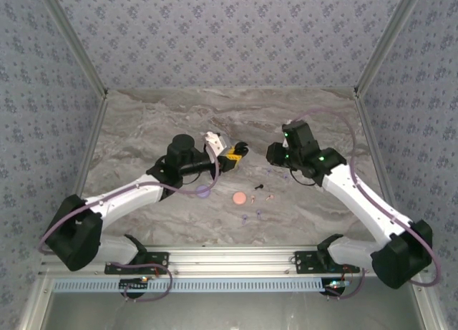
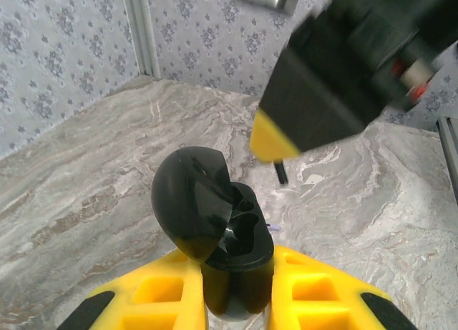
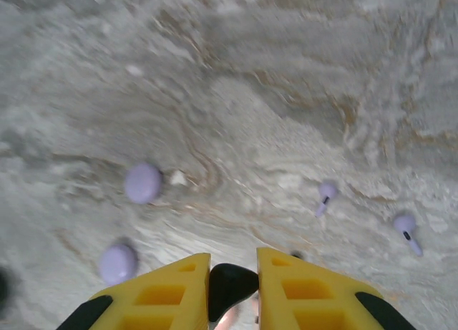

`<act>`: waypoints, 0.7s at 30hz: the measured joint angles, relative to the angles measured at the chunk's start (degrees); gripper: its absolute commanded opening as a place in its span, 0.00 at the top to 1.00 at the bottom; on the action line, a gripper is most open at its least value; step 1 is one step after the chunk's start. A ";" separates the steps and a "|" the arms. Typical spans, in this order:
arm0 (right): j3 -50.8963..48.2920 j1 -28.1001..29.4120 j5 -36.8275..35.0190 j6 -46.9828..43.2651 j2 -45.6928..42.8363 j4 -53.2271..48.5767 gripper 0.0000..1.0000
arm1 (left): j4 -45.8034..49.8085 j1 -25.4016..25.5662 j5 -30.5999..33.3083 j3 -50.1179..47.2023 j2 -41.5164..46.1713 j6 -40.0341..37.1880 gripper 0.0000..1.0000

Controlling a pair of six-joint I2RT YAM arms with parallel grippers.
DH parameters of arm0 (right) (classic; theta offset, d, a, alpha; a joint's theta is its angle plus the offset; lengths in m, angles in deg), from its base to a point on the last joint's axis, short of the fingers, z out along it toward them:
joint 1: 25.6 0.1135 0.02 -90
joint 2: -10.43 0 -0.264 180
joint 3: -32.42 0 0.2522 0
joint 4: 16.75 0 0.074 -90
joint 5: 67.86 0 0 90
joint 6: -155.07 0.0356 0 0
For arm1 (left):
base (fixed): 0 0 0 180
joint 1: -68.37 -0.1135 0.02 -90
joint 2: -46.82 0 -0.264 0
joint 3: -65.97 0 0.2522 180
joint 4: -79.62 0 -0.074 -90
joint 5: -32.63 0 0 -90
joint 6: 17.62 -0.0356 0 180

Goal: Insert the wireless bluetooth earbuds into the charging case

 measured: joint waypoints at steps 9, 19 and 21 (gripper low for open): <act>1.51 3.96 -2.10 1.44 -3.87 4.22 0.77 | -2.32 1.92 -0.79 0.09 -3.52 1.92 1.00; 1.53 8.66 -6.01 1.40 -2.34 7.52 0.77 | -2.47 1.90 -0.70 0.92 -3.98 3.76 1.00; 1.55 9.29 -6.62 1.38 -1.88 7.76 0.77 | -2.45 1.90 -0.72 1.18 -4.00 4.20 1.00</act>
